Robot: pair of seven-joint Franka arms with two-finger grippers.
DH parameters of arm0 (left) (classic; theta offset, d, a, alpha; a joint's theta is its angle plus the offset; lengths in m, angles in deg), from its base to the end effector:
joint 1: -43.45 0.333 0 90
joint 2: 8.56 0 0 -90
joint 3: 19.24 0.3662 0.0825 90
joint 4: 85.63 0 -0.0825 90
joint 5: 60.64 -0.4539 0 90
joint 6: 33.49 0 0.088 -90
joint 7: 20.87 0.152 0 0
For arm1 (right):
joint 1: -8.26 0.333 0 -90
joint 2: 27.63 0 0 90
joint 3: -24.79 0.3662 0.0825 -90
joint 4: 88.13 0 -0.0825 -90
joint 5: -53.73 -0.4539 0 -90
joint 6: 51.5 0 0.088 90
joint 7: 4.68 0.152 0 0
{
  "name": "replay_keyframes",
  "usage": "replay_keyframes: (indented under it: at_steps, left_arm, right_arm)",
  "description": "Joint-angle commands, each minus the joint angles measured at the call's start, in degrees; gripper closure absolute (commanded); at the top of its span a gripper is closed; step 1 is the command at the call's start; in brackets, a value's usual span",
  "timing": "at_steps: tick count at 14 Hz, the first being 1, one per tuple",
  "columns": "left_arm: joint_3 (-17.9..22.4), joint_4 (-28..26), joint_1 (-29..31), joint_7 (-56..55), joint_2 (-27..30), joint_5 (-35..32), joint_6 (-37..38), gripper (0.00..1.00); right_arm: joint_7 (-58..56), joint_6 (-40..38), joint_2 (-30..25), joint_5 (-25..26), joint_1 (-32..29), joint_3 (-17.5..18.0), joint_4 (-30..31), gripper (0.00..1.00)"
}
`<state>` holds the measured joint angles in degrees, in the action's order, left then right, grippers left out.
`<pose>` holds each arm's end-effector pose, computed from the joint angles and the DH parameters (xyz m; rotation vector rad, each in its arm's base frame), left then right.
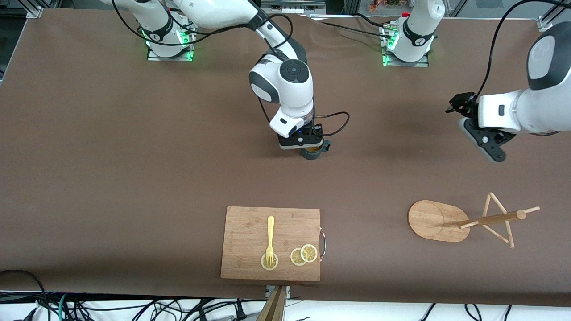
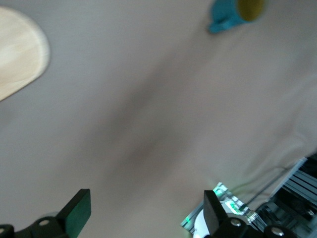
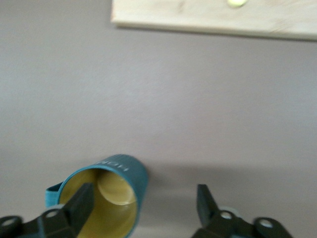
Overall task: Pass cup and hang on rack
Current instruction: 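Set the mug down and open the right gripper while the left gripper approaches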
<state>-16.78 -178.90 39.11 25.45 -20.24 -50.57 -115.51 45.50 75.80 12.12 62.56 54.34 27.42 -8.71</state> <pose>0.6358 -0.0511 0.4655 2.5653 -1.1294 -0.4355 0.5695 0.6218 0.2754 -3.0866 -0.0715 -0.2618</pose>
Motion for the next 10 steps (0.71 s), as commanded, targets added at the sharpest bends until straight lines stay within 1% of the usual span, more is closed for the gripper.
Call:
replay_keyframes:
  at_steps: [1,3,4,5,8,10]
  left_arm:
    - [-0.09,-6.91,0.39,7.71,1.93,5.65,-3.13,0.00]
    - [-0.09,-9.72,0.21,12.54,1.66,9.85,-5.50,0.00]
    - [-0.09,-12.44,0.21,16.57,1.66,13.19,-8.39,0.00]
    - [0.00,-14.99,0.21,20.96,1.66,16.35,-11.29,0.00]
    - [-0.09,-23.07,-0.23,32.92,1.66,25.14,-20.17,0.00]
    - [-0.09,-27.12,-0.58,40.04,0.96,31.03,-24.57,0.00]
  right_arm:
    - [-1.30,-8.88,-6.59,-0.47,-2.74,0.53,1.09,0.00]
    - [-2.26,-15.21,-10.11,-0.48,-4.67,0.18,1.09,0.00]
    - [-4.79,-17.94,-11.87,-0.48,-5.38,0.00,1.09,0.00]
    - [-8.21,-21.18,-13.28,-0.48,-5.82,-1.04,1.17,0.00]
    - [-18.32,-30.07,-17.23,-0.74,-5.82,-5.52,1.26,0.00]
    - [-22.73,-33.07,-19.08,-2.84,-5.82,-9.03,1.44,0.00]
